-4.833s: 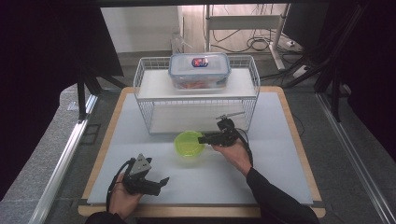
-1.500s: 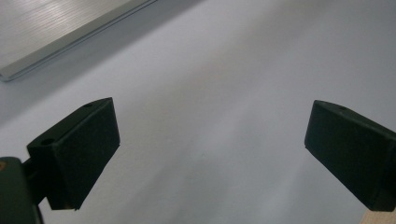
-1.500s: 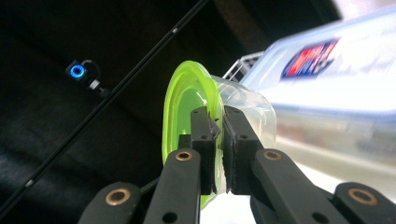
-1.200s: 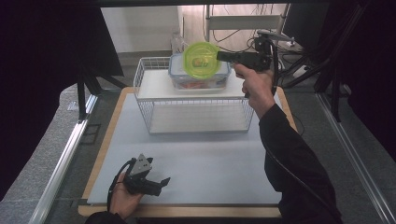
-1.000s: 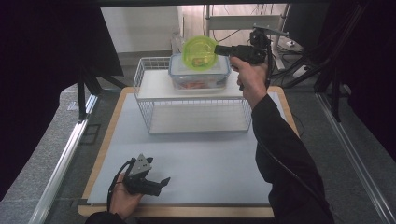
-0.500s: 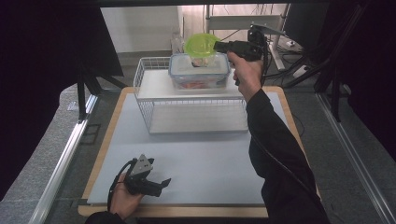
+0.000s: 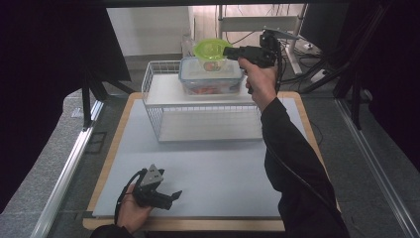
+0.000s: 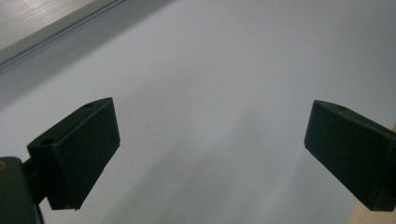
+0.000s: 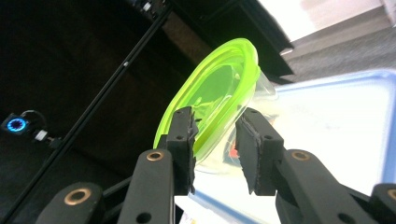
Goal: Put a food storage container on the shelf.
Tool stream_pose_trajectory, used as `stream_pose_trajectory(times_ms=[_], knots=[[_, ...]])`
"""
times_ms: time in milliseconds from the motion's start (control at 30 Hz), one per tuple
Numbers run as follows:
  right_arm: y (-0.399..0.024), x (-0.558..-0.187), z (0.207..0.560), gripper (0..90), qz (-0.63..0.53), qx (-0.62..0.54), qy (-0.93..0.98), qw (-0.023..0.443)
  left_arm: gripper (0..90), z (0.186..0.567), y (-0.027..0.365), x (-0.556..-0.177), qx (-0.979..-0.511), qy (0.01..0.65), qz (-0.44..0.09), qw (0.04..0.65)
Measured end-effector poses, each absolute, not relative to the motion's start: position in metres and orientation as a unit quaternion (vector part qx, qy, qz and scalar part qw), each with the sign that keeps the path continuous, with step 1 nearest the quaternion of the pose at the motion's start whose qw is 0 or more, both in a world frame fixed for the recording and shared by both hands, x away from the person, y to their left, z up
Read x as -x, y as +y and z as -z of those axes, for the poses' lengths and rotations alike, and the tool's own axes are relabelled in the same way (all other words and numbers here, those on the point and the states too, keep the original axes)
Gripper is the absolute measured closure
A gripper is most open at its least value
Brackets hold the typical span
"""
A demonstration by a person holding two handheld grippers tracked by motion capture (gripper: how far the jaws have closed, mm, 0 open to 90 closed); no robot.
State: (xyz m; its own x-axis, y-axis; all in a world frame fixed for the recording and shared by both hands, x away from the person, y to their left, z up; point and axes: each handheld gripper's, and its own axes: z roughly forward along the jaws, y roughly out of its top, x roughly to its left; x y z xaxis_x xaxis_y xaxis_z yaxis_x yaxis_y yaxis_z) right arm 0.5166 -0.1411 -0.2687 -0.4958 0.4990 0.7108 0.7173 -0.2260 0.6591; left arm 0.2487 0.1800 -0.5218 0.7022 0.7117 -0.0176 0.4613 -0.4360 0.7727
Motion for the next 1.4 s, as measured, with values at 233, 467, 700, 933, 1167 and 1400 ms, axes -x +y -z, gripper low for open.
stream_pose_trajectory(times_ms=[233,467,700,933,1167,1400], knots=[[-0.141,-0.517,0.269,53.7,0.607,0.495,-0.617,0.081,3.2,0.522,0.179,-0.249,-0.834,0.352,-0.156,0.395],[-0.138,-0.512,0.265,25.7,0.595,0.466,-0.654,0.039,3.2,0.523,0.179,-0.249,-0.834,0.352,-0.155,0.395],[-0.144,-0.489,0.266,14.1,0.593,0.418,-0.688,-0.005,3.2,0.522,0.180,-0.249,-0.835,0.351,-0.157,0.394],[-0.158,-0.463,0.281,10.5,0.591,0.382,-0.710,-0.025,3.3,0.522,0.179,-0.249,-0.835,0.351,-0.157,0.394],[-0.170,-0.433,0.304,7.2,0.575,0.349,-0.737,-0.067,3.3,0.522,0.179,-0.249,-0.834,0.351,-0.156,0.395],[-0.174,-0.403,0.331,4.2,0.547,0.316,-0.768,-0.110,3.3,0.522,0.178,-0.249,-0.835,0.351,-0.156,0.395]])
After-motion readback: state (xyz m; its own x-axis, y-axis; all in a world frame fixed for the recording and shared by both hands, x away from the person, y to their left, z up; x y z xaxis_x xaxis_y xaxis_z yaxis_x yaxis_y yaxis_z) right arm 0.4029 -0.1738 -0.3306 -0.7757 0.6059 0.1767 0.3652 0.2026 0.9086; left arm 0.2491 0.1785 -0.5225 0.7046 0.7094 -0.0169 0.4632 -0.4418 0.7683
